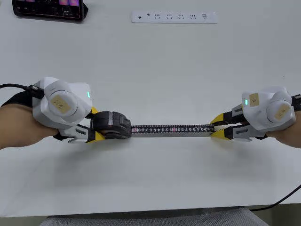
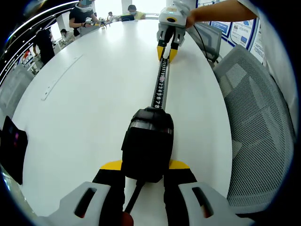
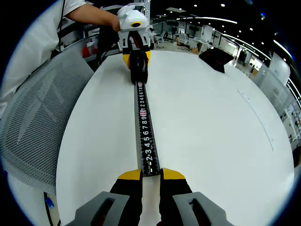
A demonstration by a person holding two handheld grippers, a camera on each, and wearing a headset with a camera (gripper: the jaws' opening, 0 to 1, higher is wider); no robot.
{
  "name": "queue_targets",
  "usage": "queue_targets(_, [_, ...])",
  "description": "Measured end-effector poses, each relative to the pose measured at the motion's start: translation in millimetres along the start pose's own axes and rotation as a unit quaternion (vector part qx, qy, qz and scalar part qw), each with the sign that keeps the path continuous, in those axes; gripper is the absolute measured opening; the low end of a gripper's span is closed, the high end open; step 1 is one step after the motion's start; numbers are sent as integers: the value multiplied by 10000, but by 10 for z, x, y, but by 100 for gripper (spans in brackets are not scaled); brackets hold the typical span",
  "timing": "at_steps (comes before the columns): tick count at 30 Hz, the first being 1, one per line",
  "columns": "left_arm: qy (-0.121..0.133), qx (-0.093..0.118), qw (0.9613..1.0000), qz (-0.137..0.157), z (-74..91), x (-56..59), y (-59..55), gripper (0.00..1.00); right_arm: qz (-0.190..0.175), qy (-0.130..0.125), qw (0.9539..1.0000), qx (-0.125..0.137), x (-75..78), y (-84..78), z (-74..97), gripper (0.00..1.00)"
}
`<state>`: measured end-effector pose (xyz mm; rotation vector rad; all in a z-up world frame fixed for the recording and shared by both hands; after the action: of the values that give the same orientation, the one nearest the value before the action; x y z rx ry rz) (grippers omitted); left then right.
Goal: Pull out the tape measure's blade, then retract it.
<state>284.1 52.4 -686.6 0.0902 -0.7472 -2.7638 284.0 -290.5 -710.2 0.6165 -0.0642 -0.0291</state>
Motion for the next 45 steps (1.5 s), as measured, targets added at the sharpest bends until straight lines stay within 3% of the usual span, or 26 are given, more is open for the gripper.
queue_targets(45, [10,16,10000,-14,2,-1,-2,26,44,-9,9998,-193,1,-211,166,8])
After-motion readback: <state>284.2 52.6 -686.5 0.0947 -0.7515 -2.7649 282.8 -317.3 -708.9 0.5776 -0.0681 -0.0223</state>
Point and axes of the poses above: the centre of the closed fingertips' face, and the gripper's own axes: z roughly backward along the fingers, x roughly to its right, y roughly out of its top, the point moved 8 cm from there along z, roughly backward along the fingers, and after that the axes turned 4 degrees about z, right-handed, at the moved point
